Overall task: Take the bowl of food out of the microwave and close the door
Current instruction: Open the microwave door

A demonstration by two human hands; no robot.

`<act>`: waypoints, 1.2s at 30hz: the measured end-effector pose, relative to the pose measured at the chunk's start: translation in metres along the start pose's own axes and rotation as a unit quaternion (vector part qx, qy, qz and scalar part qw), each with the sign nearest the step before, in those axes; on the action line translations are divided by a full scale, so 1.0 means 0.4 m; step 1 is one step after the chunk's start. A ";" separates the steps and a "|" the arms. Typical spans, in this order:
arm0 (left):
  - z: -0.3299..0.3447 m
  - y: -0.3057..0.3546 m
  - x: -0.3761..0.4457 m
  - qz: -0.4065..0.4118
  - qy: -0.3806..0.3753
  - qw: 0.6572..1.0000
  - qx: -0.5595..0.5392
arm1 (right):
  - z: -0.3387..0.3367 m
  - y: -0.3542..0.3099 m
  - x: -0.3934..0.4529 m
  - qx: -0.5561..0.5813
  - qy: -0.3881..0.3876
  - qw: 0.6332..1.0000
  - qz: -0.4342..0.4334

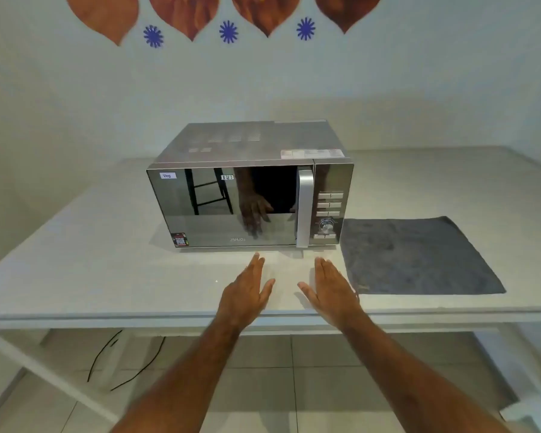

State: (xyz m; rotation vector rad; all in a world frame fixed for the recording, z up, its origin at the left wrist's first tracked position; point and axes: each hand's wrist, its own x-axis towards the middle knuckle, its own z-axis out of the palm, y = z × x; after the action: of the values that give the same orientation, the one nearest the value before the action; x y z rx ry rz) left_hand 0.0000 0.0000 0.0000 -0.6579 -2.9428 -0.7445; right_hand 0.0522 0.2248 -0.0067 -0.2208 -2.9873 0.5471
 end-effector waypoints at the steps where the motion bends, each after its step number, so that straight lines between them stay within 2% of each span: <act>1: 0.002 0.005 0.005 -0.009 0.009 1.000 -0.009 | 0.003 0.000 0.000 0.000 -0.003 1.000 0.004; 4: 0.001 0.016 0.036 -0.025 0.035 0.999 -0.011 | -0.002 0.001 0.011 0.020 -0.009 0.999 0.026; 7: -0.014 0.041 0.090 -0.020 0.065 0.997 -0.020 | -0.029 -0.007 0.048 0.130 -0.008 0.990 0.058; 10: -0.051 0.093 0.160 -0.028 0.093 0.991 -0.088 | -0.067 -0.017 0.095 0.216 0.027 0.975 0.034; 14: -0.110 0.172 0.251 0.035 0.112 0.986 -0.115 | -0.114 -0.036 0.152 0.270 0.040 0.962 0.022; 17: -0.142 0.207 0.307 0.046 0.124 0.981 -0.139 | -0.138 -0.056 0.198 0.300 0.046 0.952 0.023; 27: -0.153 0.276 0.355 0.077 0.053 0.968 -0.234 | -0.152 -0.056 0.251 0.318 0.026 0.948 0.013; 36: -0.157 0.285 0.358 0.041 0.058 0.971 -0.228 | -0.158 -0.058 0.266 0.298 0.025 0.954 0.029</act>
State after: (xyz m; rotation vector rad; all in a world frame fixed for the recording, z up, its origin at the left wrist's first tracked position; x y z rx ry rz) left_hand -0.0879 0.1179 0.1257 -0.7226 -2.6307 -1.4150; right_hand -0.0478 0.2420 0.0679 -0.2617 -2.6144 1.3787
